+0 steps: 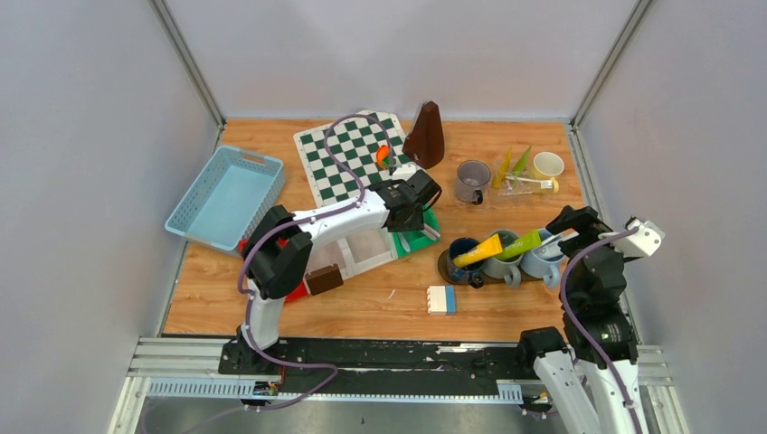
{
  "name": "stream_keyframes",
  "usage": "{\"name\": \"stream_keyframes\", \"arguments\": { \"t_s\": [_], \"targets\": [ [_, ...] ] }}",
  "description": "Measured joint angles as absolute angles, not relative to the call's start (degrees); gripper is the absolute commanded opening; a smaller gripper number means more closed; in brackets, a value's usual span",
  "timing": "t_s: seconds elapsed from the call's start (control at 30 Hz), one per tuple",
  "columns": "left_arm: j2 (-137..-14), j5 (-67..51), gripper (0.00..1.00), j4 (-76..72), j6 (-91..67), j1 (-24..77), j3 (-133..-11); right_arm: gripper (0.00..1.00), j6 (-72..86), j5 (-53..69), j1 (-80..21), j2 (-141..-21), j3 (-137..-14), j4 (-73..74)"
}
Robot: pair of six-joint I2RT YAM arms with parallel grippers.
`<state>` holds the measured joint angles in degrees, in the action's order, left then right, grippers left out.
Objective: Prepare toiletry sets of a toothbrush and toothpaste on the tray
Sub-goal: Place the toothbrush in the cup, then pick up the toothbrush from the storage box.
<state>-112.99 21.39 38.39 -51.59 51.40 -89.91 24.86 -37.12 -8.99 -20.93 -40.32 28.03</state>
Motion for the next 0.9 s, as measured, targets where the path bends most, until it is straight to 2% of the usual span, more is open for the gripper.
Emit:
{"name": "stream_keyframes", "arguments": {
  "t_s": [0.9],
  "targets": [
    [-118.21, 15.88, 0.48, 32.42, -57.65, 48.71, -90.32, 0.86, 22.11, -38.13, -10.37, -17.41, -36.36, 24.36]
  ]
}}
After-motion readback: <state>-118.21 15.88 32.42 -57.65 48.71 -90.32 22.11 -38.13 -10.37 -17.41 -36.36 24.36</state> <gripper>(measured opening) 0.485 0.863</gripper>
